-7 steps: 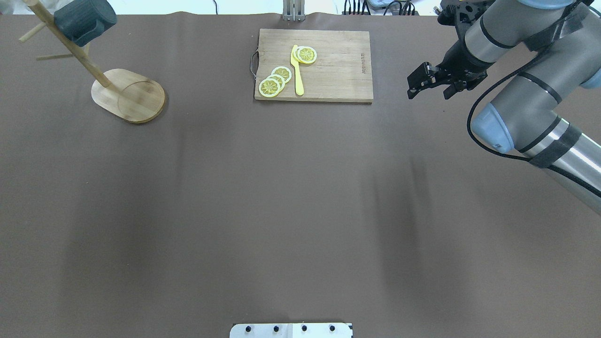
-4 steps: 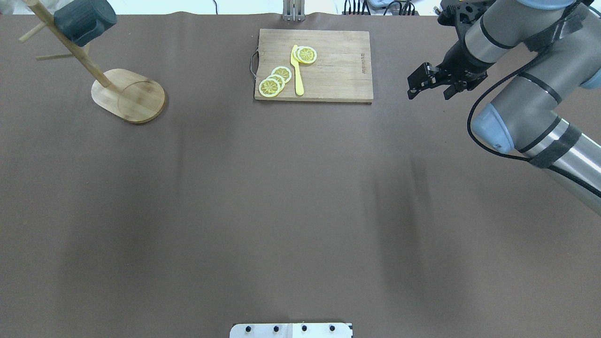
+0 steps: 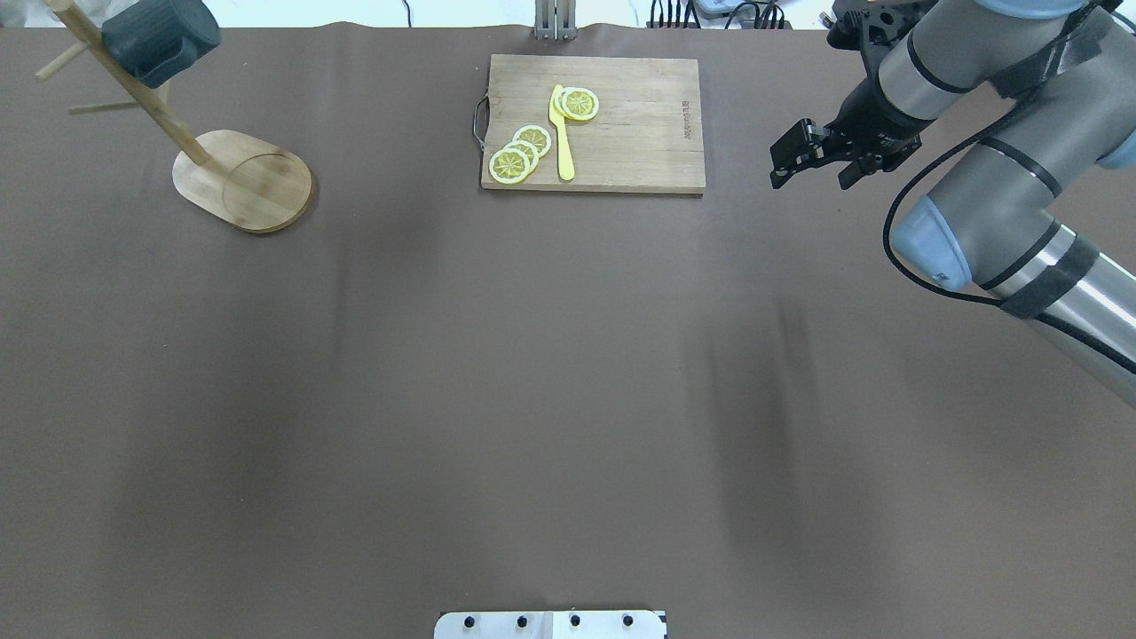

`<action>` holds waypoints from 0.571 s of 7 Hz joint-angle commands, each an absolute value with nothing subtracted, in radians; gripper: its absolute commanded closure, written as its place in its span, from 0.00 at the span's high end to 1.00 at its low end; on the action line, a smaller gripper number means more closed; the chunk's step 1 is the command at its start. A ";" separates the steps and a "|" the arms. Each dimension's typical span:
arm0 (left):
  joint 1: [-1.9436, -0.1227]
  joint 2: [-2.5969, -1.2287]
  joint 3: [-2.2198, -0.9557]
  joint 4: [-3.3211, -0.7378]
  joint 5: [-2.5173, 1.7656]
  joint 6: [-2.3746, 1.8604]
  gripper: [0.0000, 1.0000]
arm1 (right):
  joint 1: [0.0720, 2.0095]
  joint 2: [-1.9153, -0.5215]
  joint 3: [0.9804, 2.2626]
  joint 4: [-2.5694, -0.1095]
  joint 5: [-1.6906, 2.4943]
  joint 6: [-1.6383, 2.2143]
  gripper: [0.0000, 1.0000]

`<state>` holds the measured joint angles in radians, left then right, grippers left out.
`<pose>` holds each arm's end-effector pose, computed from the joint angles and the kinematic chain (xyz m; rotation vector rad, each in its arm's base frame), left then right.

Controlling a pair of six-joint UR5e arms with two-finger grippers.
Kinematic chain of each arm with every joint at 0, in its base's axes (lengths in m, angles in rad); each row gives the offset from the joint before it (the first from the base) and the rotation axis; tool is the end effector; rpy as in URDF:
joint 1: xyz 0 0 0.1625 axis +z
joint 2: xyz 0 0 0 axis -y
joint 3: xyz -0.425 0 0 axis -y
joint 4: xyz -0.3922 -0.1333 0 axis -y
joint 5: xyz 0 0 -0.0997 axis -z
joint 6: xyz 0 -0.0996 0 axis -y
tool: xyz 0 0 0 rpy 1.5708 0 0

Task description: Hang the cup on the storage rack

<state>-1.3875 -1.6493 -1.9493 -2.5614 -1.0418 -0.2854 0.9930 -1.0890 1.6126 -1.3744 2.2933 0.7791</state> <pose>-0.0925 -0.5082 0.3247 1.4786 -0.0933 -0.4649 -0.3044 -0.5904 0.3335 0.1019 -0.9665 -0.0747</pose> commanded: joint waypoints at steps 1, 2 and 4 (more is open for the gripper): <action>-1.502 -1.596 -1.951 -2.344 -1.226 -0.111 0.98 | 0.991 -1.088 1.614 -1.374 2.293 0.779 0.99; -1.588 -1.586 -1.939 -2.233 -1.376 -0.030 0.98 | 0.991 -1.088 1.618 -1.374 2.295 0.784 0.99; -1.655 -1.595 -1.918 -1.934 -1.619 0.087 0.98 | 0.992 -1.089 1.614 -1.374 2.295 0.782 0.99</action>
